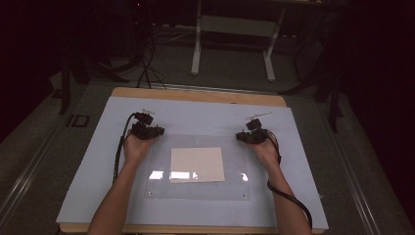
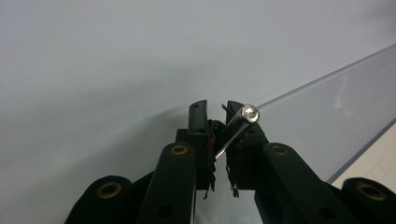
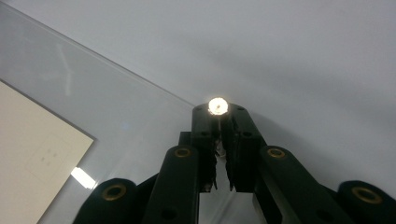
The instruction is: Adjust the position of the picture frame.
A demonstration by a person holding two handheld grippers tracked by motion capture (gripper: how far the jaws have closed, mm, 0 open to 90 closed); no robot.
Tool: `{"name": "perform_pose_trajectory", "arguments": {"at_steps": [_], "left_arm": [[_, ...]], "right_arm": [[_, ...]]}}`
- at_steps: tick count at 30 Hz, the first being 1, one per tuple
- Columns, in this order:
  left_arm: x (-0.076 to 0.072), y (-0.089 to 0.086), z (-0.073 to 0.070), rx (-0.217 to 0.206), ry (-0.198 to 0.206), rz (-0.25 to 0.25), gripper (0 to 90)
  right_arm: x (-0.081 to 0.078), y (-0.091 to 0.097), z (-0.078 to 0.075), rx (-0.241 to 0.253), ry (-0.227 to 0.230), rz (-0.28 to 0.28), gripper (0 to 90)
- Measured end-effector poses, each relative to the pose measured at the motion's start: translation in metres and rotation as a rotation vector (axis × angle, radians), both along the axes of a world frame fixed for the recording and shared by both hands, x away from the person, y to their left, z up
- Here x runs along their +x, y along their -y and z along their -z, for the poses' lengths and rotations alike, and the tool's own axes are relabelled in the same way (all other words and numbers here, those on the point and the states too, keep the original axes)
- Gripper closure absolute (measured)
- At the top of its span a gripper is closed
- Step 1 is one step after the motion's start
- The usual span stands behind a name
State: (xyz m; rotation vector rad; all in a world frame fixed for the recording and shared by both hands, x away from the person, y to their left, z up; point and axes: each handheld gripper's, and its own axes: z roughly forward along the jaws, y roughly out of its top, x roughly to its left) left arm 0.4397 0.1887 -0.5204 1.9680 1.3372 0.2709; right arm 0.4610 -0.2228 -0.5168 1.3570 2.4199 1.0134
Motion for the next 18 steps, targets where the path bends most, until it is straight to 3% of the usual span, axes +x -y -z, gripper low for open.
{"name": "perform_pose_trajectory", "arguments": {"at_steps": [11,18], "left_arm": [[-0.0004,0.0003,0.0,0.004,-0.004,-0.003,80.8],[-0.0019,-0.0009,0.0025,-0.03,0.006,-0.018,79.7]], "right_arm": [[-0.0006,0.0002,0.0021,-0.004,0.02,-0.015,82.7],[-0.001,0.001,0.0028,0.007,0.021,-0.012,82.4]]}}
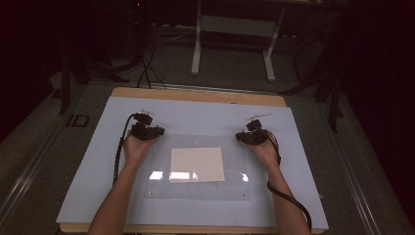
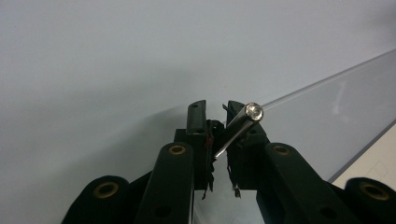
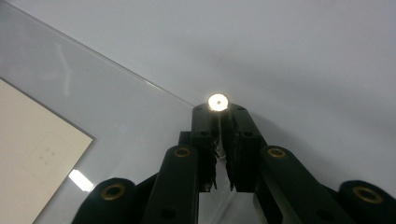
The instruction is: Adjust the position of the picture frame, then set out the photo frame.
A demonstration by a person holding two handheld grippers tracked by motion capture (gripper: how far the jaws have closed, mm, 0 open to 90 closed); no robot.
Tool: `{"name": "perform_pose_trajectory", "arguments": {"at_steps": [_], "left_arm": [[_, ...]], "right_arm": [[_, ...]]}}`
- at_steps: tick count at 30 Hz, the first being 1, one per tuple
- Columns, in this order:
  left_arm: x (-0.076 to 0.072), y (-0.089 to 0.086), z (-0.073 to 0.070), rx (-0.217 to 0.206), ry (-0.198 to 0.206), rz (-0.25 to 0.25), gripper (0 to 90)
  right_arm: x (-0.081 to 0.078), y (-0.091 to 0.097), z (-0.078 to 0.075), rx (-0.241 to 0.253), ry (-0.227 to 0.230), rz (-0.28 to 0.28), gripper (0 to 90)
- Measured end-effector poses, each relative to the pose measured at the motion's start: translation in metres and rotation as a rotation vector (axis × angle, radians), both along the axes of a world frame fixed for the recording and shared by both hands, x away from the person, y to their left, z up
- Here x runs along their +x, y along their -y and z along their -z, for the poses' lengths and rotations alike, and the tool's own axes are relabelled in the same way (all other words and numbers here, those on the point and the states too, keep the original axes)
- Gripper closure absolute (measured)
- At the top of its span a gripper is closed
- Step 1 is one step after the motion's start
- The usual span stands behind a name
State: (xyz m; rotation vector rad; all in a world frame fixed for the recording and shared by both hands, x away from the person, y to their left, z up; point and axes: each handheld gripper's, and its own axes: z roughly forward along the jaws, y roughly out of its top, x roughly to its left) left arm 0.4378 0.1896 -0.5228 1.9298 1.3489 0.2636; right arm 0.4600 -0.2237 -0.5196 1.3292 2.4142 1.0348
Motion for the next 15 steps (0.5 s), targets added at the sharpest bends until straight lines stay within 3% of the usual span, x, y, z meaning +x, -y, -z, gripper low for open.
{"name": "perform_pose_trajectory", "arguments": {"at_steps": [3,6,8,15], "left_arm": [[-0.003,-0.004,0.001,-0.042,0.037,0.005,73.2],[-0.005,-0.006,0.0,-0.055,0.069,-0.001,69.2],[-0.013,-0.009,-0.006,-0.055,0.15,0.019,67.0],[-0.021,-0.013,-0.01,-0.05,0.209,0.04,67.0]], "right_arm": [[0.0,0.001,0.001,0.007,0.003,0.0,82.3],[0.0,0.001,0.001,0.008,0.004,0.0,82.3],[0.0,0.001,0.001,0.01,0.006,-0.005,82.2],[-0.001,0.002,0.002,0.017,0.009,-0.004,82.1]]}}
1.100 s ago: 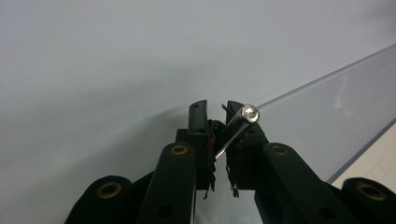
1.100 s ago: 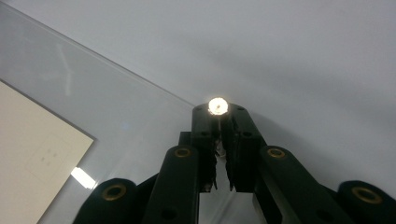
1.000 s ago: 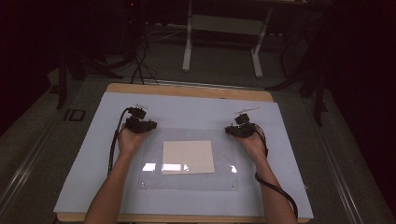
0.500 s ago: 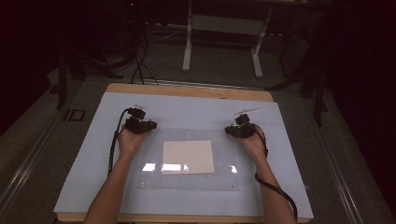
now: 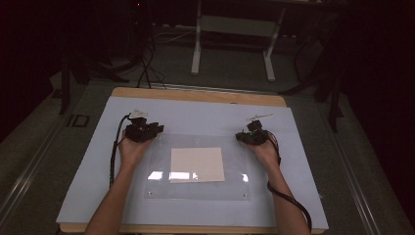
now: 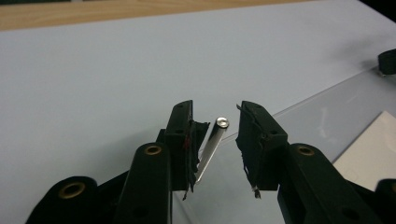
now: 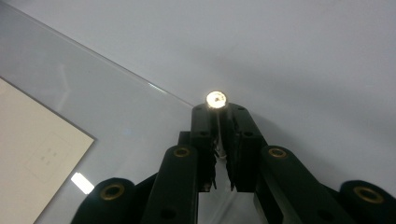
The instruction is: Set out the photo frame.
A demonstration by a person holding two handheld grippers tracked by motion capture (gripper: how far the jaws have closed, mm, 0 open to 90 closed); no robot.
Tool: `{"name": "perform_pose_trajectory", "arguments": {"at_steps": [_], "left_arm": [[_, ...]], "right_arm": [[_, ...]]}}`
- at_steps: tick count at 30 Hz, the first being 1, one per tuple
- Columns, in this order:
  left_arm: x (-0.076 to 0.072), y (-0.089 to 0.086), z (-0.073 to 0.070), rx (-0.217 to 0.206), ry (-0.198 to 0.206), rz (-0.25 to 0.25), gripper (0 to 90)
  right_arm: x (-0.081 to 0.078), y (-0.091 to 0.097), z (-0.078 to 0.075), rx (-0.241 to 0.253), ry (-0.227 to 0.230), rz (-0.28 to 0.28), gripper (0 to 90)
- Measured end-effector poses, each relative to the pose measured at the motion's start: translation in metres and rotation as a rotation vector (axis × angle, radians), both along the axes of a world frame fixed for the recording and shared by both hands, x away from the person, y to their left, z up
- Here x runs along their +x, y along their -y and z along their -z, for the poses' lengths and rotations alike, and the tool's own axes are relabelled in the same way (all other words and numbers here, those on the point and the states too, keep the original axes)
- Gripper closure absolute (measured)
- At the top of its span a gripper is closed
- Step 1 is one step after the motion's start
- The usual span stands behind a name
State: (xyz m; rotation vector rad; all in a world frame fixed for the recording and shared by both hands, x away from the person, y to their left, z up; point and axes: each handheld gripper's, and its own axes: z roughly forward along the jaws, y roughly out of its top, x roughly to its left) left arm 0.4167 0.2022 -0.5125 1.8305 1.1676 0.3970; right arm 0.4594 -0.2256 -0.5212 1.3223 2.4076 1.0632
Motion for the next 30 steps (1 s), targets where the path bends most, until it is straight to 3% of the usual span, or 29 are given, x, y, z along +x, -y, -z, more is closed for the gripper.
{"name": "perform_pose_trajectory", "arguments": {"at_steps": [12,18,20,23,27,28,29,30], "left_arm": [[-0.004,0.001,0.003,0.063,0.022,0.009,81.7],[-0.004,0.0,0.005,0.059,0.028,0.013,83.6],[-0.003,-0.001,0.005,0.054,0.028,0.015,83.6],[-0.003,-0.001,0.005,0.05,0.028,0.016,83.6],[-0.003,-0.002,0.006,0.034,0.024,0.012,83.3],[-0.003,-0.002,0.006,0.034,0.024,0.012,83.2],[-0.003,-0.003,0.007,0.028,0.024,0.012,83.1],[-0.003,-0.003,0.007,0.025,0.024,0.012,83.1]], "right_arm": [[-0.001,0.001,0.001,0.015,0.009,0.001,81.9],[-0.001,0.001,0.001,0.019,0.005,0.002,80.9],[-0.001,0.003,0.001,0.027,-0.002,-0.003,76.0],[-0.009,0.009,-0.005,0.028,0.065,-0.022,68.7],[-0.018,0.015,-0.012,0.023,0.159,-0.059,67.6],[-0.018,0.015,-0.012,0.023,0.159,-0.059,67.6],[-0.021,0.017,-0.015,0.033,0.201,-0.063,67.5],[-0.021,0.017,-0.015,0.033,0.201,-0.063,67.5]]}}
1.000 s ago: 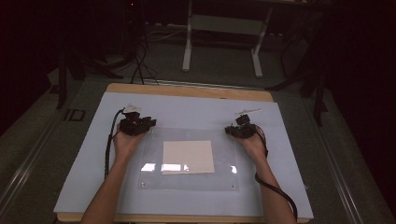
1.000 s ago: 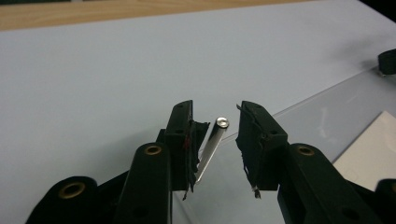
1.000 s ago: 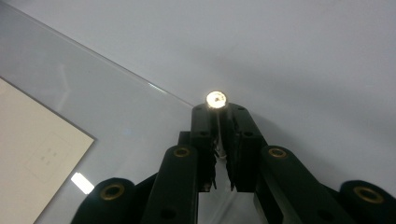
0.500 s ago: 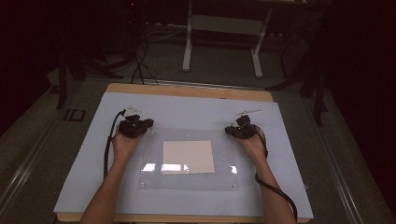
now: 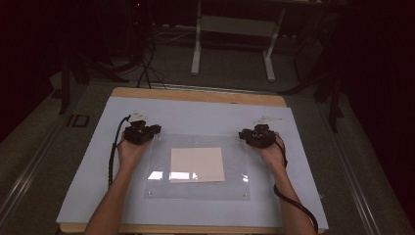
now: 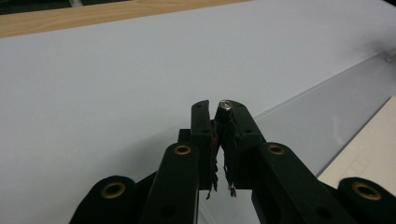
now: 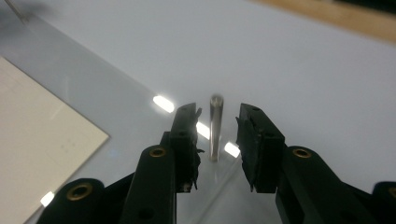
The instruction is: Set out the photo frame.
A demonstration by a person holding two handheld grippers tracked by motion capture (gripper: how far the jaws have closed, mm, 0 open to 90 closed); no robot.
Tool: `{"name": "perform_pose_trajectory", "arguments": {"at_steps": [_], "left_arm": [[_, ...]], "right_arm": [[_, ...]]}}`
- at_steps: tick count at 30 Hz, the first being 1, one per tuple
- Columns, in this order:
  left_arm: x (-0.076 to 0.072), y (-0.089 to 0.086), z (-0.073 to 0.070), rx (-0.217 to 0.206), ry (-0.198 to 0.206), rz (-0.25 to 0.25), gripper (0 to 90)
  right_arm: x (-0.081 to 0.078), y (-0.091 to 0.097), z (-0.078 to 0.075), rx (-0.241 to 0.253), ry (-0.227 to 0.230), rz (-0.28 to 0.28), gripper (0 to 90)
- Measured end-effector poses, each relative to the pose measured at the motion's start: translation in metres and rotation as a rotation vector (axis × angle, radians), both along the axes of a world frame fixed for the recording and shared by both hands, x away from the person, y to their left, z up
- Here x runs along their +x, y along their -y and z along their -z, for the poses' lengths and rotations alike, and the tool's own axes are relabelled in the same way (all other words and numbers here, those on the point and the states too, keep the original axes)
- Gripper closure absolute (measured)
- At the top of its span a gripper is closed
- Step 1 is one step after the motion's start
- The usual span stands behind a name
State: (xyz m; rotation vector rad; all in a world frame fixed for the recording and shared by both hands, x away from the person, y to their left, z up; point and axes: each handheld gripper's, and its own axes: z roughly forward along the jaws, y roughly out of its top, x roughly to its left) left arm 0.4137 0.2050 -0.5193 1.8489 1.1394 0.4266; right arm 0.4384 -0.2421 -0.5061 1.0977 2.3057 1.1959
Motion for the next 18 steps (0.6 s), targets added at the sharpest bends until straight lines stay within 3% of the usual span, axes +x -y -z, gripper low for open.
{"name": "perform_pose_trajectory", "arguments": {"at_steps": [1,4,5,7,11,18], "left_arm": [[0.0001,0.0001,0.0001,0.0,0.001,0.0,83.1],[0.0003,-0.0001,0.0001,-0.001,-0.001,0.001,83.1],[0.0004,-0.0001,0.0001,-0.001,-0.001,0.001,83.1],[0.0006,-0.0002,0.0001,-0.003,-0.003,0.002,83.1],[0.0021,-0.0002,-0.0004,-0.003,-0.012,0.004,83.1],[0.0057,-0.0008,-0.0018,-0.006,-0.034,0.02,83.3]], "right_arm": [[0.0001,-0.0004,-0.0015,0.009,0.022,-0.007,68.0],[0.0021,-0.0025,-0.0005,0.001,0.011,-0.014,69.7],[0.0036,-0.0042,0.0023,-0.006,-0.004,-0.014,81.5],[0.0036,-0.005,0.0039,-0.013,0.0,-0.006,83.8],[0.0043,-0.0034,0.0062,0.017,-0.014,0.008,84.0],[0.0088,-0.004,0.0029,0.008,-0.054,0.006,83.9]]}}
